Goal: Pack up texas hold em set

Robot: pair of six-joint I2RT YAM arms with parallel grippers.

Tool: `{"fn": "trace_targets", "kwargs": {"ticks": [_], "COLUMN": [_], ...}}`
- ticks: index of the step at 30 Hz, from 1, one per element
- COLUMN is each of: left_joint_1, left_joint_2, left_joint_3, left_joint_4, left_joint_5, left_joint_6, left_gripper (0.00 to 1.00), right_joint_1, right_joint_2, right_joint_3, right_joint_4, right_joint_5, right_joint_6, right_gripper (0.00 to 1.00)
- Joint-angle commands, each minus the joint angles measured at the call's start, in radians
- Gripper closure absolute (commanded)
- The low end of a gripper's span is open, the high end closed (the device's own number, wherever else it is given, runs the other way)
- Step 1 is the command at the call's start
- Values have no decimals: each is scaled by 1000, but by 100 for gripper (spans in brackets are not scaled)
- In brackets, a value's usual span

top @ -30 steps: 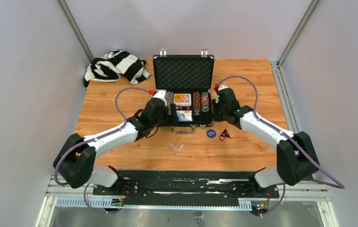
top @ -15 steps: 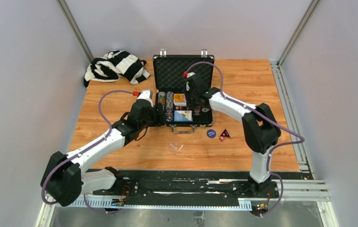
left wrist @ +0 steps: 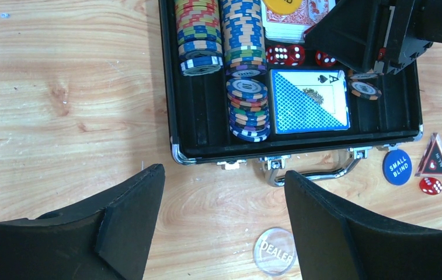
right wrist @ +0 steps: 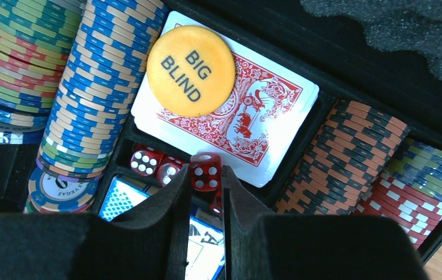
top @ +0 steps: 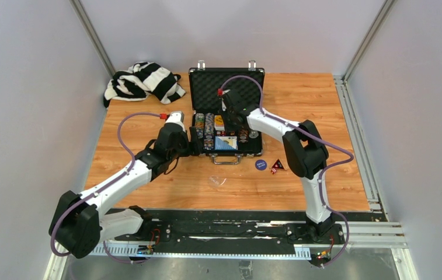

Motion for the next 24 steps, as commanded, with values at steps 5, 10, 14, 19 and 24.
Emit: {"fn": "trace_targets", "kwargs": {"ticks": [5, 10, 14, 19, 24], "left_joint_1": [10, 10, 10, 10, 10], "left_joint_2": [7, 7, 0, -14, -4], "left_joint_3": [-9, -13, -12, -13, -13], "left_joint_4": [10, 19, 13, 3, 11], "left_joint_5": [4, 19, 24, 19, 29], "left_joint_6": [16, 10, 11, 15, 13], "left_gripper": [21, 21, 21, 21, 21], "right_joint_1": [29, 34, 34, 33, 34], "right_joint_2": [-5, -36, -36, -46, -100], "right_joint_3": [15, -13, -21, -20, -20], "right_joint_4": [-38, -39, -38, -39, -39], "right_joint_5": [5, 9, 10, 28, 44], "right_joint_6": [-16, -20, -18, -17, -40], "right_gripper": [91, 91, 81, 57, 56]}}
